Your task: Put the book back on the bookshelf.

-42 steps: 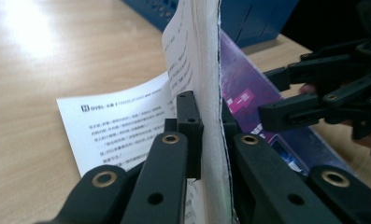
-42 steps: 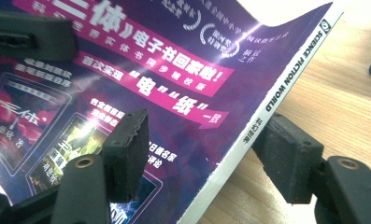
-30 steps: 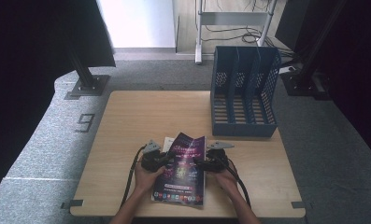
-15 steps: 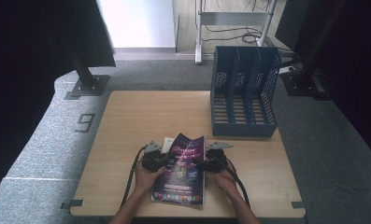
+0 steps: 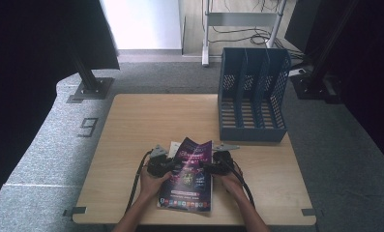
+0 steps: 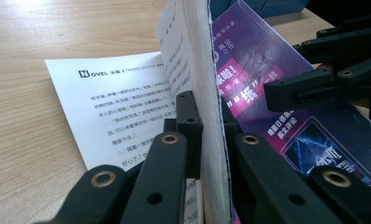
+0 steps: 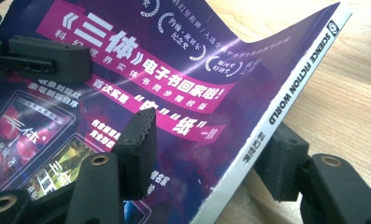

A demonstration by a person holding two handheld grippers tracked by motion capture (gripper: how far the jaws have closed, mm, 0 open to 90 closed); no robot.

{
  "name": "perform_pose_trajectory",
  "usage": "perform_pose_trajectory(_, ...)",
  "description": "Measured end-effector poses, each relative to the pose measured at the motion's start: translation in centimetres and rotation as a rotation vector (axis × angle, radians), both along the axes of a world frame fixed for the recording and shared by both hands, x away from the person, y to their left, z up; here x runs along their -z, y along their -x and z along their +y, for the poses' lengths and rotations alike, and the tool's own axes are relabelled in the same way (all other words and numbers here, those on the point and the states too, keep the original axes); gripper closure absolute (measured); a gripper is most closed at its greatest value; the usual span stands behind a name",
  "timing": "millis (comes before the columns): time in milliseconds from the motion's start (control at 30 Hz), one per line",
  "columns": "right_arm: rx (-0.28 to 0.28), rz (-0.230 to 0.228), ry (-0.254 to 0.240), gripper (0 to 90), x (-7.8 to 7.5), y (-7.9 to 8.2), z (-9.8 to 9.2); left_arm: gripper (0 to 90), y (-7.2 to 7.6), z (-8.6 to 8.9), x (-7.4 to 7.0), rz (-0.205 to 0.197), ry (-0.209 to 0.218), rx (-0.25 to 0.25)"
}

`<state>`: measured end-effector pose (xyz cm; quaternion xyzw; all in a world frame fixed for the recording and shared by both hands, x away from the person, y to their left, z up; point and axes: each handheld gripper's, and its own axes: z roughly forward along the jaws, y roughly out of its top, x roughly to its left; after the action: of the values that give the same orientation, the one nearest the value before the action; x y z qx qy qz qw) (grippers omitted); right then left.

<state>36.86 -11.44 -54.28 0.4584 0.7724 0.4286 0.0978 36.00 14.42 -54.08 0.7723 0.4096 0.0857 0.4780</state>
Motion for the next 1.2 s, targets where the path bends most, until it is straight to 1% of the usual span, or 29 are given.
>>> perform_pose_trajectory(67, -0.004, 0.010, 0.002, 43.7, -0.1, -0.3, 0.0, 86.0, 0.0, 0.0, 0.0, 0.002, 0.002, -0.001)
perform_pose_trajectory(300, -0.023, 0.016, 0.021, 44.9, -0.3, -1.1, 0.1, 85.8, -0.1, 0.1, 0.0, 0.001, 0.005, -0.001)
perform_pose_trajectory(433, -0.020, 0.023, 0.013, 46.8, 0.0, -1.5, 0.0, 85.8, -0.1, 0.1, 0.0, 0.002, 0.008, 0.000)
perform_pose_trajectory(533, -0.017, 0.018, 0.029, 51.0, 0.1, -1.4, 0.0, 85.8, -0.1, 0.1, 0.0, 0.003, 0.011, -0.001)
perform_pose_trajectory(667, -0.022, 0.023, 0.021, 55.0, 0.1, -1.4, -0.1, 85.6, -0.1, 0.1, 0.0, 0.002, 0.011, -0.002)
perform_pose_trajectory(767, -0.027, 0.027, 0.004, 58.6, 0.1, -1.4, -0.3, 85.5, -0.1, 0.1, 0.0, 0.003, 0.013, -0.002)
perform_pose_trajectory(933, -0.032, 0.021, -0.013, 62.3, -0.2, -1.3, -0.6, 85.1, -0.1, 0.2, -0.1, 0.002, 0.022, -0.002)
perform_pose_trajectory(1033, -0.031, 0.015, -0.029, 63.9, -0.6, -1.1, -0.8, 85.1, 0.0, 0.3, -0.4, -0.008, 0.033, 0.002)
perform_pose_trajectory(1100, -0.034, 0.003, -0.036, 64.5, -1.0, -0.9, -1.0, 85.0, 0.0, 0.4, -0.7, -0.015, 0.041, 0.005)
perform_pose_trajectory(1200, -0.035, -0.031, -0.042, 65.0, -1.7, -0.5, -1.1, 85.0, 0.2, 0.5, -1.4, -0.038, 0.057, 0.009)
